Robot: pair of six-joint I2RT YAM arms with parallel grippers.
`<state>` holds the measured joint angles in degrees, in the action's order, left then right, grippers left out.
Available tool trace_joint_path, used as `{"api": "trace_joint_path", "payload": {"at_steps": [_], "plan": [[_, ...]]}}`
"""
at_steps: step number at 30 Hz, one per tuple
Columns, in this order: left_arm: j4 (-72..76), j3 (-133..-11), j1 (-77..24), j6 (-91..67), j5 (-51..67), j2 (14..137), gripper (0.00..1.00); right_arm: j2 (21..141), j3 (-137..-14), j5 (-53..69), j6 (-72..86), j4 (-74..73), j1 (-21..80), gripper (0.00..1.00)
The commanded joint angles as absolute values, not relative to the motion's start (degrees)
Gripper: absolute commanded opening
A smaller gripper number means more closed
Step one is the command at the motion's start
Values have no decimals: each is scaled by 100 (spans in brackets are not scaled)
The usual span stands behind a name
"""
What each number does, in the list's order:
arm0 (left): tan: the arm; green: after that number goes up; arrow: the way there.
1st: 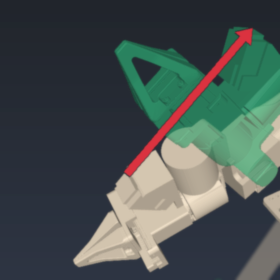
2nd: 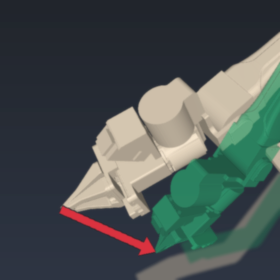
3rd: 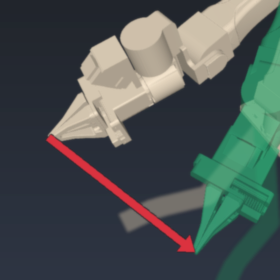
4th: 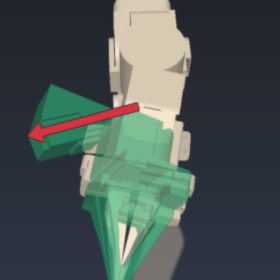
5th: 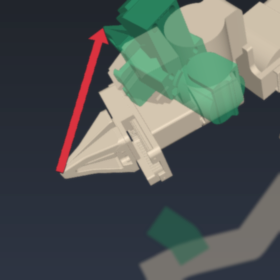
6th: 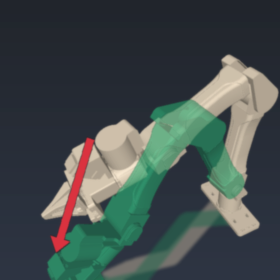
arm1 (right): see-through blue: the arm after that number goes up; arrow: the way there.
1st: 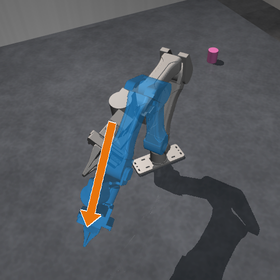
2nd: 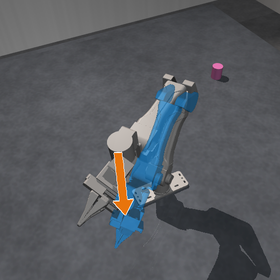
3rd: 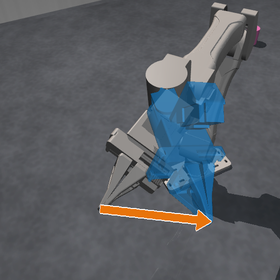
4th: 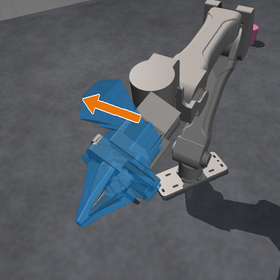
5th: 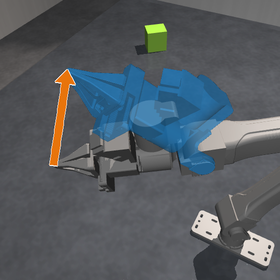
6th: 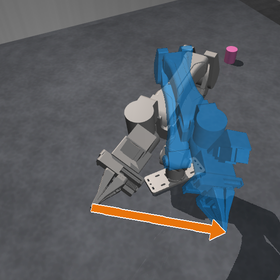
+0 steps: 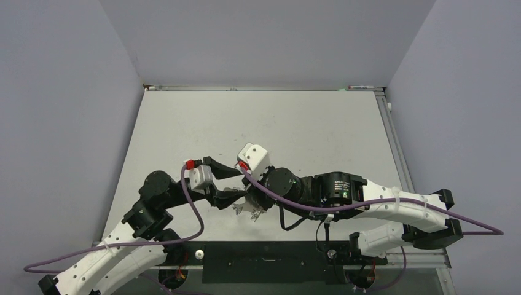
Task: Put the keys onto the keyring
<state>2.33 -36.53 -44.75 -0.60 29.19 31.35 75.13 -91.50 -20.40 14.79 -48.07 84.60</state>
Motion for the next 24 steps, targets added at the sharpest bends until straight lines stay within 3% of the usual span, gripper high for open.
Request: {"api": "trace_joint_path", "payload": {"at_steps": [1,11,16,24], "plan": [[772,-3677,-4516,-685,3370,3080,54,7352,-9295,-2499,1824,-4348,8542,5],[-77,-3886,-4570,-468,2188,2171,52,7235,-9127,-3027,2077,-4133,8717,5],[-591,-4161,-4570,-710,1895,2062,41,7222,-9204,-3299,2313,-4135,8736,5],[-316,-3910,-4578,-1311,2036,2364,32,7747,-9742,-4311,2915,-4766,8860,5]]}}
